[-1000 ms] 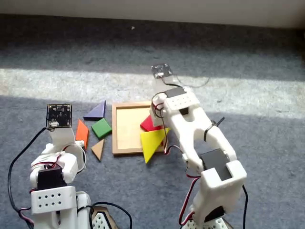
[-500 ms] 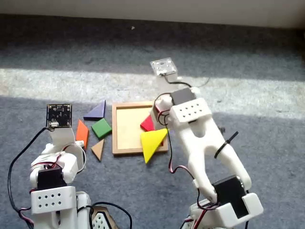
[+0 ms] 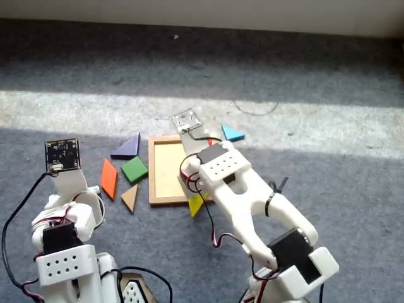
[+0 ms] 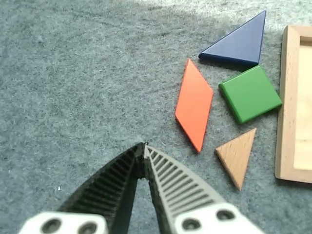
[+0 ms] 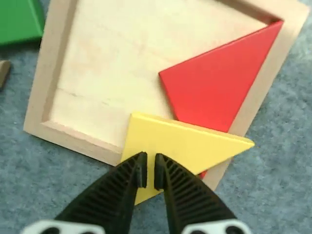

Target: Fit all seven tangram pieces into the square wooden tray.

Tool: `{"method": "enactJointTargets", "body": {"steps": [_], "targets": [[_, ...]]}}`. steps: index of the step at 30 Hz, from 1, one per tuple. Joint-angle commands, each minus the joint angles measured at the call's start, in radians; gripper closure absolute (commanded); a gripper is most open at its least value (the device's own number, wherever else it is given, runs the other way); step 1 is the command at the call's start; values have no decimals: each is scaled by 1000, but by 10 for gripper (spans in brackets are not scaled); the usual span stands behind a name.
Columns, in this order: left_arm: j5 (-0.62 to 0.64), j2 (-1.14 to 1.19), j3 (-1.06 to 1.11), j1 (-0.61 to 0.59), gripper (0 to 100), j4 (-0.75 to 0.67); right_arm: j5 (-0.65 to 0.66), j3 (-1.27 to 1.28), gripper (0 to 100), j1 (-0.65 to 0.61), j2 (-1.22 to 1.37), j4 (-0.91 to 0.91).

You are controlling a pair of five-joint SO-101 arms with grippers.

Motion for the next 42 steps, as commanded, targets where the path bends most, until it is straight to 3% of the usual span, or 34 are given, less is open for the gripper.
{"method": "enactJointTargets", "body": {"steps": [1, 5, 10, 19, 28, 42], "targets": [[0, -8, -39, -10, 992, -20, -21, -56, 947, -50, 108, -33], [0, -8, -39, -12, 992, -20, -32, -154, 947, -33, 156, -33], [0, -8, -39, -12, 992, -20, -137, -223, 947, 33, 160, -39], [0, -8, -39, -8, 992, -20, -140, -252, 947, 39, 143, 51], [0, -8, -39, -8, 992, -20, -135, -208, 947, 41, -44, 48], [0, -8, -39, -8, 992, -20, -135, -67, 947, 36, -53, -269]]}}
